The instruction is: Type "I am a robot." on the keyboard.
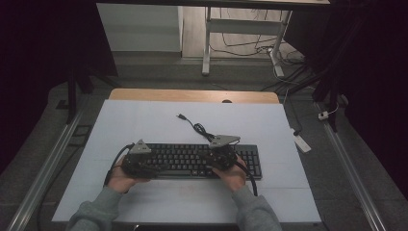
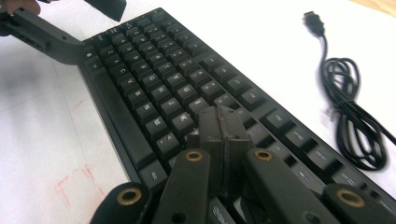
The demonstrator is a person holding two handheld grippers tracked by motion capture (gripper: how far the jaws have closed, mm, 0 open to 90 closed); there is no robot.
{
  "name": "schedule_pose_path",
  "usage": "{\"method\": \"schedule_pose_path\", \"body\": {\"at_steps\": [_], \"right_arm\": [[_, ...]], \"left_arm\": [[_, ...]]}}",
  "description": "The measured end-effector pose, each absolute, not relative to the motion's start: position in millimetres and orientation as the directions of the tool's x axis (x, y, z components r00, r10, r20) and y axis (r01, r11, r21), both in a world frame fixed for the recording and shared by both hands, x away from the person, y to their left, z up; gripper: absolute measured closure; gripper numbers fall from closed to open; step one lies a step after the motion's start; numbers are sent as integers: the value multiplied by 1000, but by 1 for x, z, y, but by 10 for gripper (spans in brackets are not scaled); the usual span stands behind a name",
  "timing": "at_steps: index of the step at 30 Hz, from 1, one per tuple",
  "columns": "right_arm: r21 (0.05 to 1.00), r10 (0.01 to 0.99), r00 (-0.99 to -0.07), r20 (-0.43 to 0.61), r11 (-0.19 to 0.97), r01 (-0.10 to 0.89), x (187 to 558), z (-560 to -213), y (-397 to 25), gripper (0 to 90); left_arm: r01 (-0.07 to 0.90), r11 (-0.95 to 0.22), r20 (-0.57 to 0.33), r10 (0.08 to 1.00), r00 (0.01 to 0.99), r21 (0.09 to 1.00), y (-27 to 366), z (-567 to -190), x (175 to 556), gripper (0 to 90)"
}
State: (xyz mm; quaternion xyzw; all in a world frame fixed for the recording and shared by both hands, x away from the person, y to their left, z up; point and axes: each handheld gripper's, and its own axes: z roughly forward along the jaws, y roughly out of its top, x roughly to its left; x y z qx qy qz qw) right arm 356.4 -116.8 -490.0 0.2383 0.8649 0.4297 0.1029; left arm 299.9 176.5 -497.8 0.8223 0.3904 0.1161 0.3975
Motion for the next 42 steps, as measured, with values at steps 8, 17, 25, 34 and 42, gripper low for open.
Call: {"method": "schedule_pose_path", "body": {"at_steps": [8, 17, 25, 34, 42], "right_arm": [[774, 503, -863, 33, 534, 341, 366, -499, -103, 895], [767, 510, -859, 39, 536, 353, 372, -504, -95, 894], [751, 510, -860, 26, 558, 353, 376, -508, -86, 894], [744, 510, -860, 14, 570, 350, 378, -511, -81, 894], [725, 515, -857, 15, 585, 364, 380, -516, -79, 895]], "left_arm": [[549, -386, -116, 732, 672, 741, 177, -498, 300, 253], [545, -383, -111, 736, 668, 746, 177, -498, 300, 254], [546, -383, -113, 734, 669, 745, 177, -498, 300, 254], [544, -388, -112, 730, 674, 744, 178, -498, 300, 254], [544, -389, -112, 729, 675, 744, 178, -498, 300, 253]]}}
